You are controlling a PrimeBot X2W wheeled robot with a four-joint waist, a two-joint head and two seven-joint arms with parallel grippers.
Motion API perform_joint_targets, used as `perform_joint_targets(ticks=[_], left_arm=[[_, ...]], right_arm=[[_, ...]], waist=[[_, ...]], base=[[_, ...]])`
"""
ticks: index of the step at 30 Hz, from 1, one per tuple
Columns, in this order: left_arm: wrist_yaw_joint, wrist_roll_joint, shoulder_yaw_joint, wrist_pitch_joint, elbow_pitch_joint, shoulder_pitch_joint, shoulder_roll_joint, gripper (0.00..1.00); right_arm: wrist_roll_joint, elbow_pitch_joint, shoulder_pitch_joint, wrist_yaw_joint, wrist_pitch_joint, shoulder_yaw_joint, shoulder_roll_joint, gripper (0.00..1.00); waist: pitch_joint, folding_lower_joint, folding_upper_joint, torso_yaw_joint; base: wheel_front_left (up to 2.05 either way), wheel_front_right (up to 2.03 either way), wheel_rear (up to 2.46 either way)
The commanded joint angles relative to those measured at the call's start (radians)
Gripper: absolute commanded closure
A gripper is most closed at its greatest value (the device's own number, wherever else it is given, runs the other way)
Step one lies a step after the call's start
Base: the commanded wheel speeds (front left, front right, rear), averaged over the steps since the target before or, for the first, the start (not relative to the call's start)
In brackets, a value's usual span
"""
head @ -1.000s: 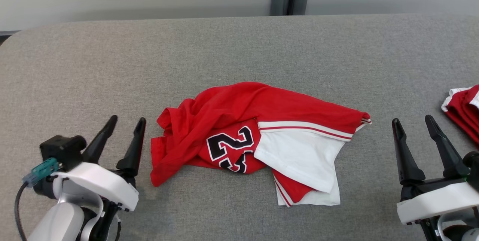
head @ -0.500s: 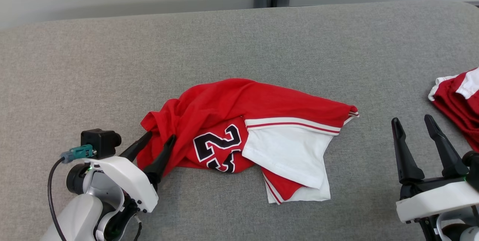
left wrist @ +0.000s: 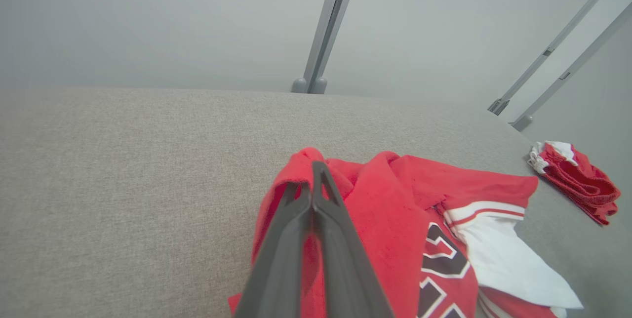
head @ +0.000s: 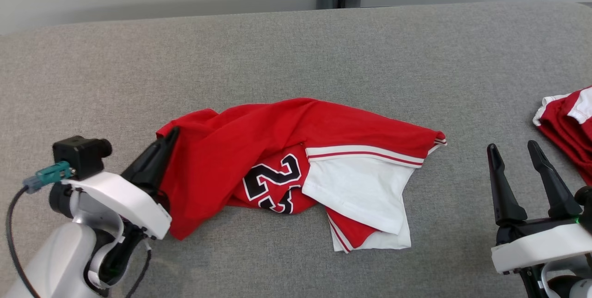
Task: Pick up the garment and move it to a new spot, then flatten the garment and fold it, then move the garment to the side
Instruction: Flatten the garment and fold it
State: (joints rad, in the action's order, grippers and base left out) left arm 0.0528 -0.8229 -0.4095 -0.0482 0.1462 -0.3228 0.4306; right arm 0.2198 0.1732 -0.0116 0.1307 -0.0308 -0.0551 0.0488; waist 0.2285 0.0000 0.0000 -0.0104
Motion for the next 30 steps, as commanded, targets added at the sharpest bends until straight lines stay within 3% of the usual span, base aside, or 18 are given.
perform_joint_targets(ticks=[1, 7, 12, 13, 14, 15, 23, 30], left_arm=[[-0.008, 0.005, 0.008, 0.003, -0.008, -0.008, 0.011, 1.0], [-0.062, -0.01, 0.06, -0.022, -0.098, 0.05, 0.079, 1.0], [-0.063, -0.043, 0.068, -0.026, -0.069, 0.07, 0.067, 1.0], [-0.06, -0.053, 0.068, -0.022, -0.053, 0.069, 0.053, 0.89], [-0.061, -0.056, 0.067, -0.02, -0.033, 0.068, 0.046, 0.51], [-0.058, -0.06, 0.066, -0.013, -0.012, 0.067, 0.041, 0.0], [-0.073, -0.022, 0.095, 0.146, 0.11, 0.053, -0.014, 0.0], [-0.127, 0.026, 0.159, 0.294, 0.081, 0.094, -0.057, 0.0]], right_arm=[[0.001, -0.005, -0.006, 0.0, 0.006, -0.003, 0.005, 0.0], [0.01, -0.011, -0.001, 0.0, 0.009, -0.009, 0.005, 0.0], [0.013, -0.015, -0.012, 0.0, 0.012, -0.001, 0.005, 0.0], [0.014, -0.017, -0.015, 0.0, 0.013, 0.002, 0.005, 0.0], [0.015, -0.018, -0.017, 0.0, 0.014, 0.005, 0.005, 0.0], [0.016, -0.02, -0.019, 0.0, 0.014, 0.009, 0.005, 0.0], [0.021, -0.028, -0.013, 0.0, 0.022, 0.007, 0.005, 0.0], [0.01, -0.028, -0.001, 0.0, 0.018, -0.002, 0.005, 0.0]], waist=[[0.0, 0.0, 0.0, 0.001], [-0.002, 0.0, 0.0, 0.006], [0.004, 0.0, 0.0, 0.004], [0.005, 0.0, 0.0, 0.003], [0.005, 0.0, 0.0, 0.0], [0.007, 0.0, 0.0, -0.003], [0.009, 0.0, 0.0, -0.014], [-0.021, 0.0, 0.0, 0.001]], base=[[0.0, 0.0, 0.0], [0.0, 0.0, 0.0], [0.0, 0.0, 0.0], [0.0, 0.0, 0.0], [0.0, 0.0, 0.0], [0.0, 0.0, 0.0], [0.0, 0.0, 0.0], [0.0, 0.0, 0.0]])
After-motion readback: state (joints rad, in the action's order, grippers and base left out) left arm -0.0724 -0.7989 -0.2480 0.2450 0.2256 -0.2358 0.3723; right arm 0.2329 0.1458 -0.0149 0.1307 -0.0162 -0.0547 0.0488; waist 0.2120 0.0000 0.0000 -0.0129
